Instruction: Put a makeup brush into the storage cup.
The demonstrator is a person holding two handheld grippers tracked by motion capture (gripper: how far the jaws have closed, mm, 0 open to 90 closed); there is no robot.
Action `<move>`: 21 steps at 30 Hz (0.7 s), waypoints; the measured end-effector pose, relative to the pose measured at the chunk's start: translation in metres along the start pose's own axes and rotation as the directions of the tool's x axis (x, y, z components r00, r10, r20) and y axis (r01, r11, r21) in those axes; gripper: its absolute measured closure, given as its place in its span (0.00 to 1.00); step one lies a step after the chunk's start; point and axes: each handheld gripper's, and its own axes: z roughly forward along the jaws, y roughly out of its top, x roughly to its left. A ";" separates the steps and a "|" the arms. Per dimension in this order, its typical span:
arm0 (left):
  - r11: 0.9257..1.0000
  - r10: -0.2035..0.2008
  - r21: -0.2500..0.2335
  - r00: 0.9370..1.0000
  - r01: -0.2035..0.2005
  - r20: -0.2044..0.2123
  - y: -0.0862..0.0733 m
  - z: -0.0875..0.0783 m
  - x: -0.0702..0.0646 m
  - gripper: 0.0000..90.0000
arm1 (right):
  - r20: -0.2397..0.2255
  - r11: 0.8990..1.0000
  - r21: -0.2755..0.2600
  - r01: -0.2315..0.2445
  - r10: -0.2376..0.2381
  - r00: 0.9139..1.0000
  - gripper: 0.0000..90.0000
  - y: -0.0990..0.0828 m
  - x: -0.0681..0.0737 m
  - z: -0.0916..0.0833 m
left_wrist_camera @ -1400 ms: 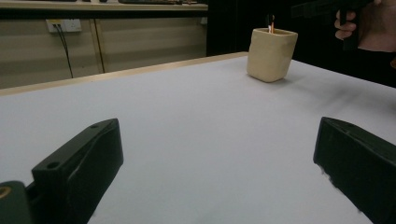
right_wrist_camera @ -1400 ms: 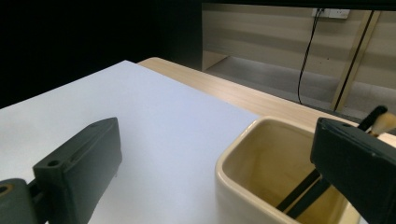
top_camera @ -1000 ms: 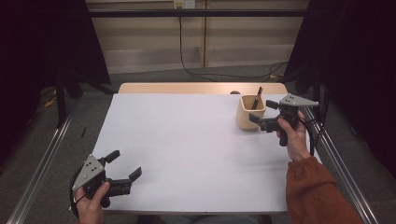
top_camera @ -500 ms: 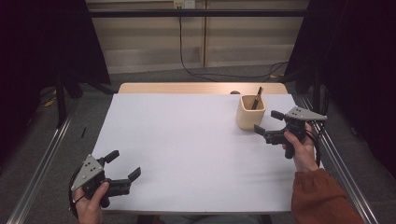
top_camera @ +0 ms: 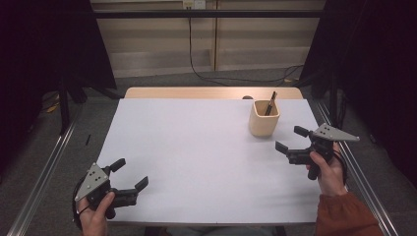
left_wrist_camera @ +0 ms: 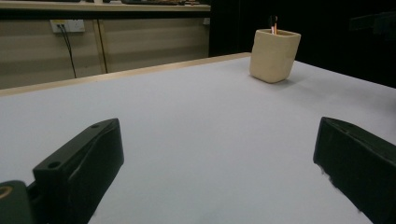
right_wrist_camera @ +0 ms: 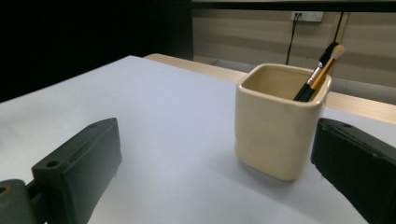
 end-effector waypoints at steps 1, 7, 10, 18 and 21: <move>1.000 0.002 0.001 1.000 -0.002 0.000 0.000 0.000 0.000 0.02 | -0.002 1.000 0.007 -0.004 0.004 1.000 0.01 -0.002 0.001 -0.001; 1.000 0.006 0.003 1.000 -0.006 -0.006 0.000 -0.003 -0.001 0.02 | 0.001 1.000 0.005 -0.007 0.007 1.000 0.01 -0.011 0.008 -0.013; 1.000 0.005 0.001 1.000 -0.005 -0.010 -0.001 -0.006 -0.002 0.02 | -0.012 1.000 0.004 -0.024 0.024 1.000 0.01 -0.017 0.012 -0.020; 1.000 -0.004 -0.010 1.000 0.004 -0.030 -0.002 -0.015 -0.003 0.02 | -0.003 0.999 -0.004 -0.052 0.052 0.999 0.01 -0.031 0.018 -0.038; 1.000 -0.014 -0.013 0.999 0.014 -0.044 -0.004 -0.018 -0.002 0.02 | 0.003 0.999 0.026 -0.027 0.027 1.000 0.01 -0.038 0.021 -0.047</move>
